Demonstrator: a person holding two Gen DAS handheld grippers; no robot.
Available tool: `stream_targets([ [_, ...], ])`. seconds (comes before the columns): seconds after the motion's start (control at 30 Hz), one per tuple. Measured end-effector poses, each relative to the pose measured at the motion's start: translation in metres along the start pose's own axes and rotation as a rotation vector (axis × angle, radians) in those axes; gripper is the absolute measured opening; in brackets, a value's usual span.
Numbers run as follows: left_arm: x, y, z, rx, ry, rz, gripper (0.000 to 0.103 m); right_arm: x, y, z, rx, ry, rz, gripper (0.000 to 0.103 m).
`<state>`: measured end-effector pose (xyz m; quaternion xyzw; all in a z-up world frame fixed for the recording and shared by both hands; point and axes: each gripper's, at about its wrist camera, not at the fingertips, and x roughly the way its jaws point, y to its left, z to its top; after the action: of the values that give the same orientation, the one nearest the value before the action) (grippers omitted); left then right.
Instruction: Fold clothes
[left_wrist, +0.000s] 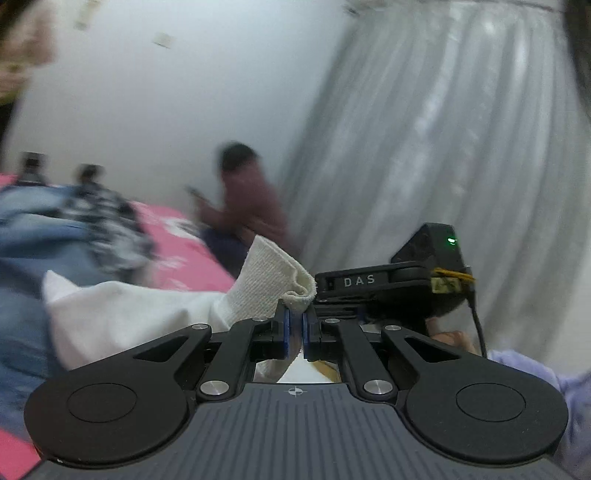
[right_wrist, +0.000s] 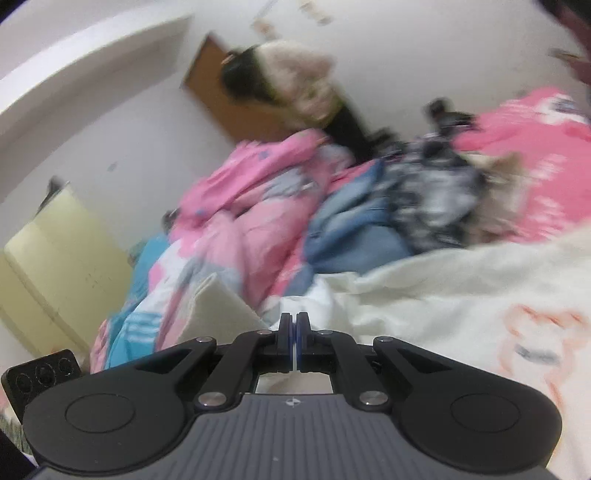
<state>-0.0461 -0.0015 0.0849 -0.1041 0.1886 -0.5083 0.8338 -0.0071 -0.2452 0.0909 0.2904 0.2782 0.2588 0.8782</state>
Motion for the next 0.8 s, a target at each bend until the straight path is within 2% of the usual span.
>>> stream_targets([
  [0.07,0.016,-0.009,-0.006,0.022,0.057,-0.065,0.004,-0.03,-0.014,-0.017,0.056,-0.031,-0.012,0.002],
  [0.2,0.054,-0.019,-0.027,0.028,0.194,-0.186,0.005,-0.083,-0.039,-0.056,0.124,-0.056,-0.113,0.003],
  [0.33,0.103,-0.011,-0.061,0.001,0.318,-0.221,0.006,-0.116,-0.055,-0.089,0.154,-0.047,-0.231,0.004],
  [0.43,0.143,-0.001,-0.088,-0.006,0.443,-0.18,0.019,-0.132,-0.07,-0.107,0.178,-0.047,-0.315,0.007],
  [0.47,0.153,0.002,-0.093,-0.01,0.479,-0.171,0.026,-0.138,-0.076,-0.112,0.197,-0.04,-0.35,0.012],
  [0.5,0.156,0.003,-0.096,-0.002,0.508,-0.178,0.034,-0.143,-0.081,-0.114,0.209,-0.047,-0.39,0.02],
  [0.57,0.156,0.005,-0.097,0.02,0.554,-0.195,0.042,-0.154,-0.089,-0.117,0.224,-0.071,-0.475,0.032],
  [0.6,0.151,0.007,-0.096,0.022,0.569,-0.207,0.051,-0.159,-0.092,-0.118,0.228,-0.086,-0.516,0.034],
  [0.67,0.14,0.015,-0.091,0.016,0.591,-0.221,0.054,-0.168,-0.099,-0.119,0.233,-0.096,-0.532,0.036],
  [0.7,0.133,0.022,-0.087,0.008,0.589,-0.202,0.054,-0.166,-0.102,-0.117,0.236,-0.086,-0.517,0.04],
  [0.73,0.127,0.033,-0.081,0.003,0.581,-0.149,0.054,-0.16,-0.102,-0.115,0.225,-0.075,-0.499,0.041],
  [0.8,0.114,0.058,-0.066,-0.004,0.547,0.02,0.054,-0.142,-0.098,-0.109,0.172,-0.044,-0.463,0.044],
])
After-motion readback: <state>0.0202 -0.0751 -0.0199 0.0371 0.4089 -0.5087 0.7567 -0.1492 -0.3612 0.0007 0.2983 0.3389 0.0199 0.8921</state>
